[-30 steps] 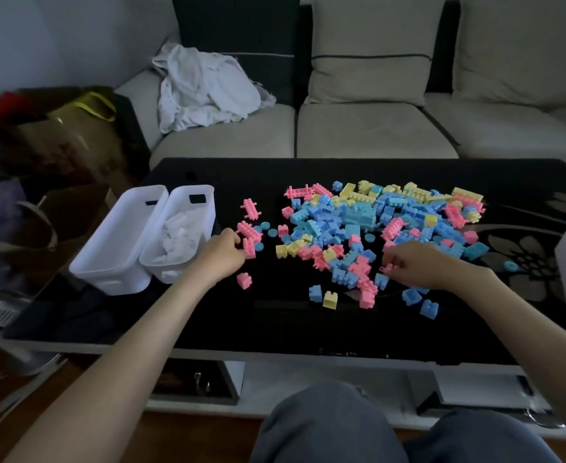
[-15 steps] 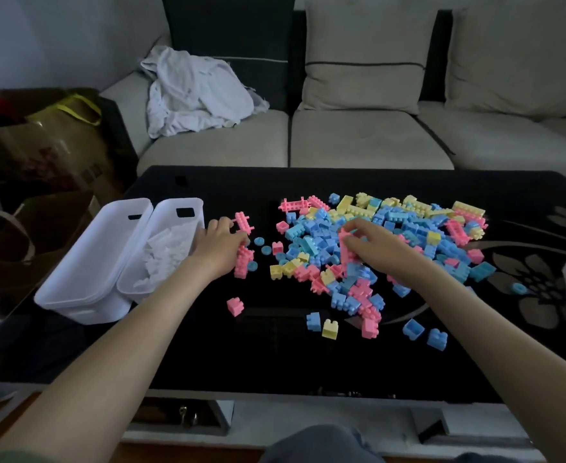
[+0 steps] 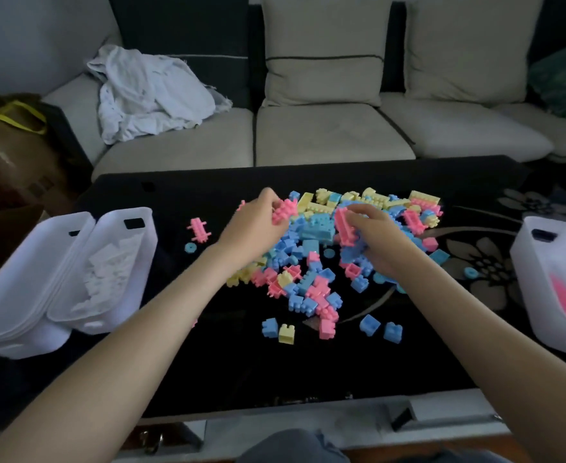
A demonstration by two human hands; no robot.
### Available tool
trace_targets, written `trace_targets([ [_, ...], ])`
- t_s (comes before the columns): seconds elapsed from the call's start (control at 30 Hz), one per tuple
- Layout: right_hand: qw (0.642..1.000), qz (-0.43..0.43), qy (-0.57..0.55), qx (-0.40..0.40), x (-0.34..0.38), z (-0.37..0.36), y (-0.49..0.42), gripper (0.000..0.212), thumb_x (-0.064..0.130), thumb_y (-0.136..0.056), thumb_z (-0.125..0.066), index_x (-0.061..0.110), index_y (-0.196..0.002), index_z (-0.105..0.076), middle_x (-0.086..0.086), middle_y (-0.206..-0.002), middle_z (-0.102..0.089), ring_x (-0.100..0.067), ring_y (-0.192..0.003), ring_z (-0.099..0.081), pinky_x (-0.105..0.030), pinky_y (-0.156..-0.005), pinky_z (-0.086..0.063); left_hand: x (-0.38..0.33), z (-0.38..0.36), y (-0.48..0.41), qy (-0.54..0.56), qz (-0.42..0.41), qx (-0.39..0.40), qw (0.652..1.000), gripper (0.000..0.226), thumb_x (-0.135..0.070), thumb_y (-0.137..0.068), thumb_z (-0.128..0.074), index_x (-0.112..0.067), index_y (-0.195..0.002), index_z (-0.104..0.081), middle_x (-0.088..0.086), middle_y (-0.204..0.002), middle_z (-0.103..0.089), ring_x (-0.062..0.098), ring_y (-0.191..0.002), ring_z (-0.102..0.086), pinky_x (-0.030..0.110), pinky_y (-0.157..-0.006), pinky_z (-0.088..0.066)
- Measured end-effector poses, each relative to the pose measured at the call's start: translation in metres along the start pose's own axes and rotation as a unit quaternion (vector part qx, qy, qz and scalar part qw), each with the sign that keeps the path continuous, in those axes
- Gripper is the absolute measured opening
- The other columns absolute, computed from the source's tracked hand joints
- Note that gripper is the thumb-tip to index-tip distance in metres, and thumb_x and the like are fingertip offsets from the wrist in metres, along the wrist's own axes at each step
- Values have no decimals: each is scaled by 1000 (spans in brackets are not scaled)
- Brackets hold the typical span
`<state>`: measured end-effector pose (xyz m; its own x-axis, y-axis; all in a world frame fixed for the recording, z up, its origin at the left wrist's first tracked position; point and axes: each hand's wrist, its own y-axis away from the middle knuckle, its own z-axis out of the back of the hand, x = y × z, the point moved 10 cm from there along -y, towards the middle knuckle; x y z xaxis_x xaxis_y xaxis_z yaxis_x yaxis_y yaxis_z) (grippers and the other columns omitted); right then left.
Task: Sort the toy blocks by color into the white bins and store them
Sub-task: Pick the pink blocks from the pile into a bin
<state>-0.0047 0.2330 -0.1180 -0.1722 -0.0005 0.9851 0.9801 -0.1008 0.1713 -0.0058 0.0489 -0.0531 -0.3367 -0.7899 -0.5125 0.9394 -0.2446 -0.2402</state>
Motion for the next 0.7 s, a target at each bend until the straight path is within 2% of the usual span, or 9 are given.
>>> trace_targets([
  [0.07, 996, -32, -86, -19, -7, 23, 2, 23, 15, -99, -47, 6, -119, -53, -10, -90, -61, -16, -67, -62, -30, -65, -51, -26, -32, -3, 122, 67, 46, 989, 13, -28, -95, -49, -16, -101, -45, -2, -78, -55, 11, -62, -51, 23, -56, -39],
  [0.1, 993, -38, -111, -24, -8, 31, 3, 23, 15, -99, -46, 5, -118, -53, -10, -91, -61, -17, -69, -61, -32, -68, -51, -33, -53, -4, 199, 124, 78, 969, 12, -28, -96, -47, -16, -94, -46, -1, -73, -52, 12, -61, -49, 24, -57, -39],
  [0.2, 993, -36, -102, -43, -12, 50, 7, 21, 16, -100, -43, 13, -117, -53, -9, -95, -63, -20, -74, -62, -37, -79, -53, -63, -119, -3, 415, 265, 158, 856, 24, -27, -99, -43, -15, -79, -48, -1, -56, -38, 10, -46, -36, 21, -49, -33],
  [0.27, 996, -23, -41, -72, -10, 64, 13, 21, 19, -99, -40, 16, -115, -53, -7, -89, -64, -19, -74, -62, -38, -77, -54, -83, -143, -4, 462, 298, 173, 817, 31, -34, -97, -49, -15, -72, -52, -3, -49, -38, 8, -40, -32, 17, -40, -29],
  [0.33, 994, -9, -20, -108, -8, 81, 17, 22, 20, -98, -39, 14, -115, -53, -6, -82, -60, -17, -72, -58, -34, -68, -51, -99, -160, -3, 476, 309, 192, 800, 36, -43, -91, -58, -17, -68, -52, -4, -47, -40, 6, -40, -34, 16, -39, -32],
  [0.4, 990, 3, -22, -137, -8, 97, 21, 27, 19, -97, -37, 13, -119, -51, -7, -90, -58, -17, -77, -55, -28, -62, -44, -109, -171, 0, 486, 312, 204, 790, 33, -38, -88, -64, -16, -67, -52, -5, -44, -45, 4, -37, -37, 13, -36, -30],
  [0.5, 985, 36, 30, -166, -5, 110, 26, 32, 29, -98, -35, 15, -123, -49, -4, -99, -57, -21, -95, -56, -33, -77, -45, -114, -180, 5, 490, 324, 208, 782, 25, -25, -87, -68, -16, -69, -54, -5, -42, -49, 2, -33, -40, 10, -33, -28],
  [0.57, 978, 80, 81, -177, 5, 111, 33, 34, 32, -99, -32, 13, -125, -44, 1, -87, -53, -17, -87, -54, -35, -77, -42, -115, -179, 6, 481, 335, 203, 784, 23, -21, -89, -65, -16, -70, -54, -5, -39, -48, 1, -30, -39, 10, -33, -27],
  [0.7, 956, 152, 116, -221, 19, 115, 40, 38, 27, -98, -30, 12, -133, -33, 2, -73, -53, -10, -67, -50, -31, -57, -35, -109, -174, 6, 471, 351, 169, 791, 23, -17, -90, -61, -14, -68, -55, -5, -40, -47, 3, -38, -34, 11, -33, -27],
])
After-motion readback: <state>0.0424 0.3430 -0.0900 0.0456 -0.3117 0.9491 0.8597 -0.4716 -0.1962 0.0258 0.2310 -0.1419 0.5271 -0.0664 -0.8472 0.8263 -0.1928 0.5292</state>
